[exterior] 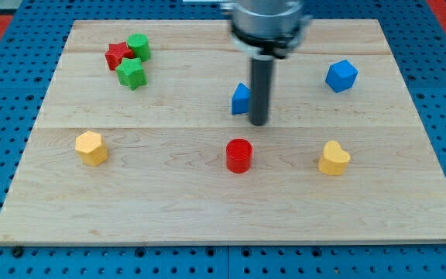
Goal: Move the red circle horizontally left to the blue triangle
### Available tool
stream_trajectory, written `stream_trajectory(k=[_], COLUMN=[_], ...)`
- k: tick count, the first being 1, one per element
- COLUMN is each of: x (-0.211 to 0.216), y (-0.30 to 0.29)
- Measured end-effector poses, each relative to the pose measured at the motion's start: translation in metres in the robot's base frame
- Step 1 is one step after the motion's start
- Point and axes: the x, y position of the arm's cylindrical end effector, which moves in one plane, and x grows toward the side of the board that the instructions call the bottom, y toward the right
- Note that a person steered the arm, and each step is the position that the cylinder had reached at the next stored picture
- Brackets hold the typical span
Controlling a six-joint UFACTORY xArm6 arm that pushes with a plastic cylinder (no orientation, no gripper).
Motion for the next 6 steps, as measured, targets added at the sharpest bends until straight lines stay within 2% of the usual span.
stream_trajectory(k=[1,2,3,4,6], x=[0.056,0.074,0.054,0.009,0.022], y=[0.013,-0.038,-0.115,-0.160,-0.243])
